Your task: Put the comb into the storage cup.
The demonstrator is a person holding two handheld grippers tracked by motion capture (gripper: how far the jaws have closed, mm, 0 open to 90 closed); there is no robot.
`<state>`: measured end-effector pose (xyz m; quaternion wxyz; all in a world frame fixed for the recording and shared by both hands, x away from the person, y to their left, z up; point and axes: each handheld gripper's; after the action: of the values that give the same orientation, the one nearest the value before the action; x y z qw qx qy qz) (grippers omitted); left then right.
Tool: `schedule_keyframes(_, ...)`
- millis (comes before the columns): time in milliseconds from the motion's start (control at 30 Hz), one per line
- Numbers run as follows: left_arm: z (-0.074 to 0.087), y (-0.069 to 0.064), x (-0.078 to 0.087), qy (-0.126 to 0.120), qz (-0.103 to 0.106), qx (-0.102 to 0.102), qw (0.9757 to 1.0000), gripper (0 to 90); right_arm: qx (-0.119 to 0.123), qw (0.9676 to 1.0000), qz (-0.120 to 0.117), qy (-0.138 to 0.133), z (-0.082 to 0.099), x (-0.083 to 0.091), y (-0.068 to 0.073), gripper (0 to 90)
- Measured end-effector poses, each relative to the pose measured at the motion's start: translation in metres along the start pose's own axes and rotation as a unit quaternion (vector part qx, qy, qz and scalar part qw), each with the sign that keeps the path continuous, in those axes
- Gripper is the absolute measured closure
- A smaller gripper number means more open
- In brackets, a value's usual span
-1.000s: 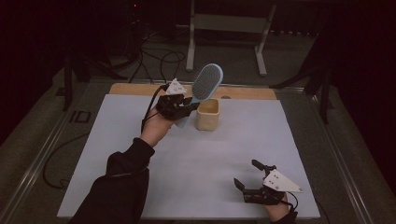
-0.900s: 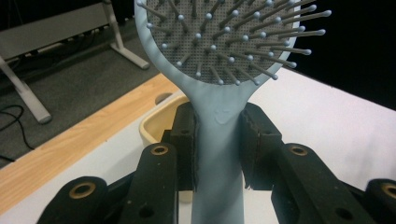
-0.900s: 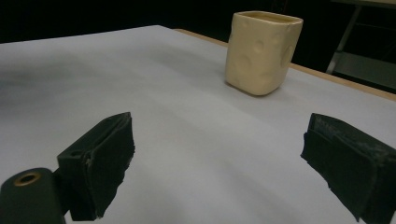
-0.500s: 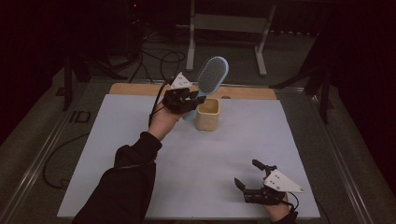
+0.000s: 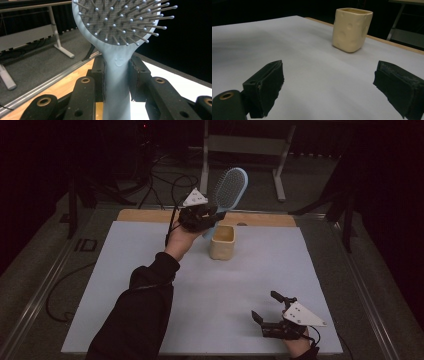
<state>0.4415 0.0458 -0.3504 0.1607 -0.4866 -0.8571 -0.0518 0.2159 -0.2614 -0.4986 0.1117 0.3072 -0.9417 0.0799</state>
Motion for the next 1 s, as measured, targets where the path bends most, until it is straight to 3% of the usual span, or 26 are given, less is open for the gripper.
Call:
schedule_keyframes(100,-0.002,0.002,-0.004,-0.001,0.0,-0.001,1.0,70.0,-0.001,1.0,0.0,0.0,0.0,0.0,0.0,8.8)
schedule_keyframes(467,-0.004,0.007,-0.02,-0.041,0.017,0.005,0.999,70.0,-0.002,1.0,-0.001,-0.001,0.0,0.0,0.0,8.8)
schedule_keyframes(733,0.003,0.012,-0.034,-0.069,0.017,0.002,0.9974,69.9,-0.001,1.0,-0.002,-0.002,0.001,0.0,-0.001,8.8)
schedule_keyframes(1000,0.014,0.025,-0.042,-0.099,0.015,0.031,0.9945,70.0,-0.002,1.0,-0.002,-0.003,0.001,0.0,-0.001,8.8)
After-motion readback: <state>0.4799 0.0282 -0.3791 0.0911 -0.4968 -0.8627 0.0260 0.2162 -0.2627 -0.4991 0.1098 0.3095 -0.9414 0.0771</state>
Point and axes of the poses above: each handheld gripper's, and its own axes: x roughly backward along the jaws, z roughly out of its underside, y roughly to its left, and after that the axes turned 6 degrees about z, right-handed
